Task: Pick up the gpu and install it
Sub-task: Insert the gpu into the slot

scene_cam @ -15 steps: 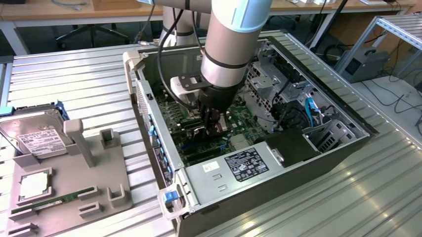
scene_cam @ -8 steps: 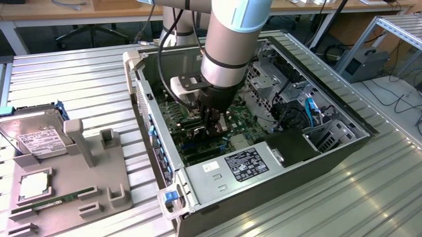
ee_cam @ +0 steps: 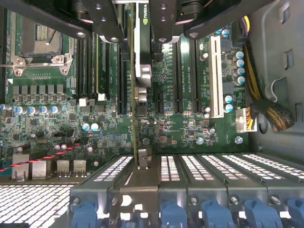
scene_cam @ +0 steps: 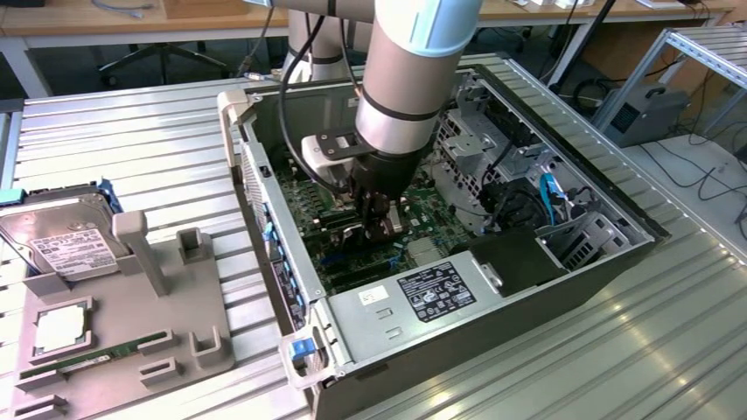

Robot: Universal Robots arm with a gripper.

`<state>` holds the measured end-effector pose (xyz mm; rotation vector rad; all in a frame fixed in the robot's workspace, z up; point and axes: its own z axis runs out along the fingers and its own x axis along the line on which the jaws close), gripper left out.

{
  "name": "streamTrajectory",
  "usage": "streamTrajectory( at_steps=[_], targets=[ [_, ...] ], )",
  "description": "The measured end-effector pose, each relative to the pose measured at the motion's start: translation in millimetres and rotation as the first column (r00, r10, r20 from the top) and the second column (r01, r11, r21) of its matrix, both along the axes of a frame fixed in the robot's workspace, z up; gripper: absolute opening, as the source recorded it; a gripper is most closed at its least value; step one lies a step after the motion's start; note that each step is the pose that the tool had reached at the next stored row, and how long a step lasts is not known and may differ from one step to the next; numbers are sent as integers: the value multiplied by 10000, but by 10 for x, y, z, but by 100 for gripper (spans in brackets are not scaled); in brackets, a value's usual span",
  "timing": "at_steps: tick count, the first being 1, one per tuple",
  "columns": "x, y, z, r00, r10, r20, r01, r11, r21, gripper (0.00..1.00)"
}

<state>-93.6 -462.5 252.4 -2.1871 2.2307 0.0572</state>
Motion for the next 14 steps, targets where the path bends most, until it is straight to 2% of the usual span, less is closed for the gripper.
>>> streamTrajectory(
  at_steps=[11,14],
  targets=[
    [0,-1,7,10000,0,1,0,10000,-5,27],
    [0,-1,-3,10000,1,21,-1,10000,0,27]
  ],
)
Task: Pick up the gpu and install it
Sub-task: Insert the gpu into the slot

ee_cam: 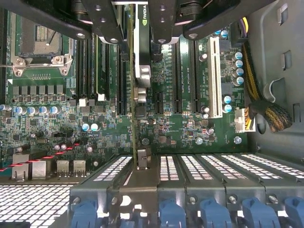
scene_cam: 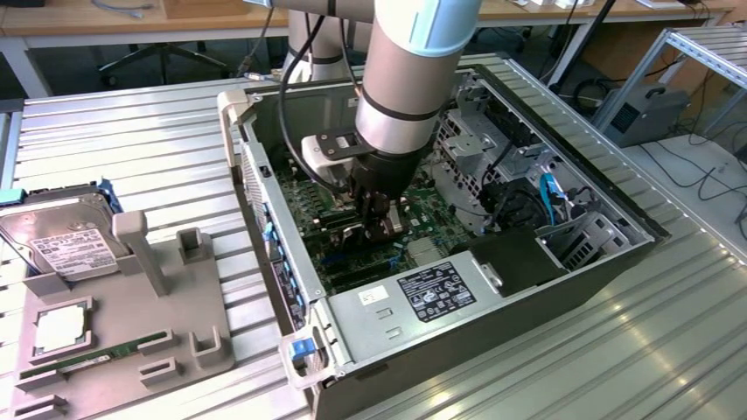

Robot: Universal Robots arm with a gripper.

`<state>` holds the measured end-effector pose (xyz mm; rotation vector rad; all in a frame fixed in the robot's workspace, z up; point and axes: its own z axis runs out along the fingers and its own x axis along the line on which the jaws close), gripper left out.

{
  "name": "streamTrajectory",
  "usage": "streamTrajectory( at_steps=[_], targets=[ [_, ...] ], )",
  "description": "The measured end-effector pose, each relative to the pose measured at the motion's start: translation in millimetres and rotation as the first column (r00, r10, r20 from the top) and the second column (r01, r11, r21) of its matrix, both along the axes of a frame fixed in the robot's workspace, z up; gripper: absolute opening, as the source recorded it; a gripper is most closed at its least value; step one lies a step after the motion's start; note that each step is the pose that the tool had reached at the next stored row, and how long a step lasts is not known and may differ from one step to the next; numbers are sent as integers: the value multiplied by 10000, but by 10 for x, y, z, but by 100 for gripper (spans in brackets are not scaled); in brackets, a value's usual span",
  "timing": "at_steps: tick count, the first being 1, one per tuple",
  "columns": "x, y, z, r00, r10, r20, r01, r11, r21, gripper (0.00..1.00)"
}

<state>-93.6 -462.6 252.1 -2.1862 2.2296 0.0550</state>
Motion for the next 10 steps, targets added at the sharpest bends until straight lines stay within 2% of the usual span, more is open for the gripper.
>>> streamTrajectory(
  at_steps=[5,7,10],
  targets=[
    [-3,0,-12,10000,-1,39,1,10000,6,27],
    [-10,0,-23,10000,-1,82,1,10000,15,27],
    [-16,0,-23,10000,0,93,0,10000,16,27]
  ],
)
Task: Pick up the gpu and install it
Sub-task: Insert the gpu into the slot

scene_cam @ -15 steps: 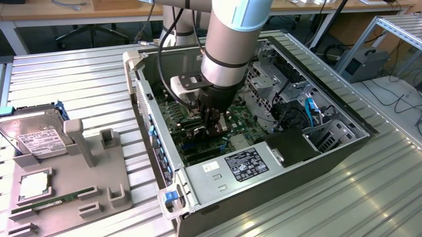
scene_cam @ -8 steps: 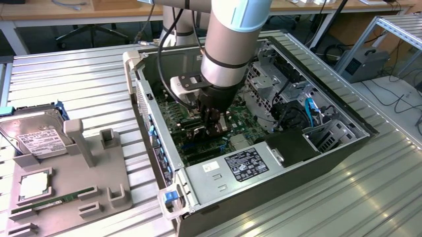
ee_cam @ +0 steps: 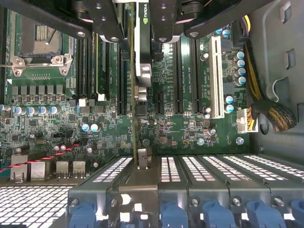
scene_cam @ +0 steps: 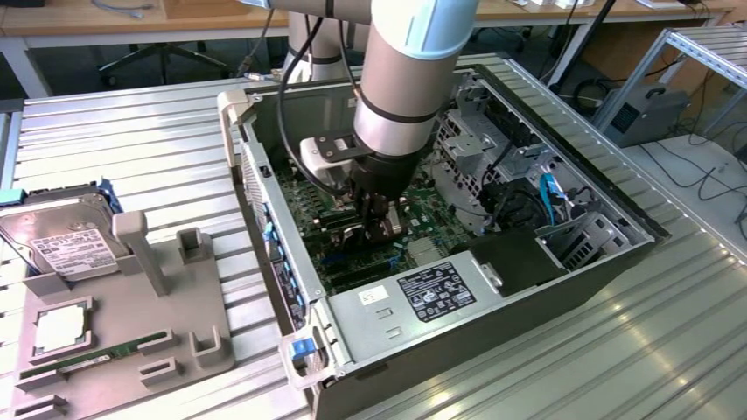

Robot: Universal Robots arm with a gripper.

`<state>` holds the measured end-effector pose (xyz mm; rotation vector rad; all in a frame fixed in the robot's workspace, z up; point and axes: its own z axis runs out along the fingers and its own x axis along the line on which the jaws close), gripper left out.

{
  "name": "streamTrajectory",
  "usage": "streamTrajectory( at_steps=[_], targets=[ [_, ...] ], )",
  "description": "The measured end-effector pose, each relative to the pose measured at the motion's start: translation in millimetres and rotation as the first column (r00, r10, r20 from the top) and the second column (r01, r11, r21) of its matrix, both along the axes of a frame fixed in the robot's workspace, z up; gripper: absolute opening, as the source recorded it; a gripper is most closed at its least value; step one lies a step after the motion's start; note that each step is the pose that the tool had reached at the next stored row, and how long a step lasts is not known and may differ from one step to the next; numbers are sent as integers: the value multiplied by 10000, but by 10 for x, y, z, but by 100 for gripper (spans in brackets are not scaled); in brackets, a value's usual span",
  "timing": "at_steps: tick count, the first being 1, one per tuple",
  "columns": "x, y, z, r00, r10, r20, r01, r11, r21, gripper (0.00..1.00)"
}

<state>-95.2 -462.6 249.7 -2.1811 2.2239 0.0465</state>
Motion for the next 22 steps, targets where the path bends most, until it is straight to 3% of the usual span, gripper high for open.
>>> streamTrajectory(
  at_steps=[13,17,22],
  targets=[
    [-31,-1,40,10000,0,90,0,10000,-5,27],
    [-34,-2,36,9999,-1,137,1,10000,25,27],
    [-36,-3,35,9999,-1,140,1,10000,26,27]
  ],
)
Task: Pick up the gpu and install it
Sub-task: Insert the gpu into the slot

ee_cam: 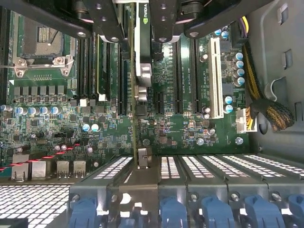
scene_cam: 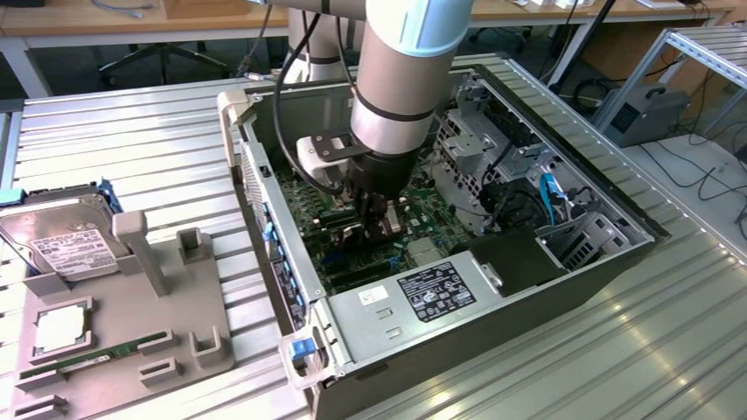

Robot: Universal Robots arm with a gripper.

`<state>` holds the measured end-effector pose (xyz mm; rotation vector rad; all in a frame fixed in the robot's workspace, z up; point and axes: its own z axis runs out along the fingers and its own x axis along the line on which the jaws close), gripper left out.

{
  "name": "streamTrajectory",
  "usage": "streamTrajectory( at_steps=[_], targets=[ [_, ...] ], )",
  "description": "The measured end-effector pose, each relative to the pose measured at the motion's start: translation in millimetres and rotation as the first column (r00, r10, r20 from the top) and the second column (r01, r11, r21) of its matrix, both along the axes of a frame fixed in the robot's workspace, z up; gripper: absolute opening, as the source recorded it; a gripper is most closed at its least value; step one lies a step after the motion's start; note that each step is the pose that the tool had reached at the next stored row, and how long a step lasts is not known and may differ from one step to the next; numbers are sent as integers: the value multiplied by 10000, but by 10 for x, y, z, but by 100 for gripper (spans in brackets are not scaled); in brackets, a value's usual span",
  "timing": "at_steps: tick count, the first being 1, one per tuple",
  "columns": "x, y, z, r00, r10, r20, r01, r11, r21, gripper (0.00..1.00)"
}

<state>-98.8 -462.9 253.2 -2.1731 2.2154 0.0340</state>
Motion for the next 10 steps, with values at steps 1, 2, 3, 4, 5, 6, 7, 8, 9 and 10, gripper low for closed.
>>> streamTrajectory(
  at_steps=[1,2,3,4,5,6,7,8,9,10],
  targets=[
    [-8,0,-4,10000,-1,3,1,10000,2,27],
    [-16,0,-4,10000,1,5,-1,10000,0,27],
    [-21,1,-4,10000,1,5,-1,10000,-1,27],
    [-24,0,-4,10000,2,6,-2,10000,0,27],
    [-28,0,-6,10000,0,8,0,10000,0,27],
    [-31,-1,-9,10000,1,12,-1,10000,-3,27],
    [-32,0,-12,10000,1,15,-1,10000,-3,27],
    [-32,0,-13,10000,0,16,0,10000,-1,27],
    [-32,0,-14,10000,1,16,-1,10000,-2,27],
    [-32,0,-17,10000,0,16,0,10000,-1,27]
  ],
)
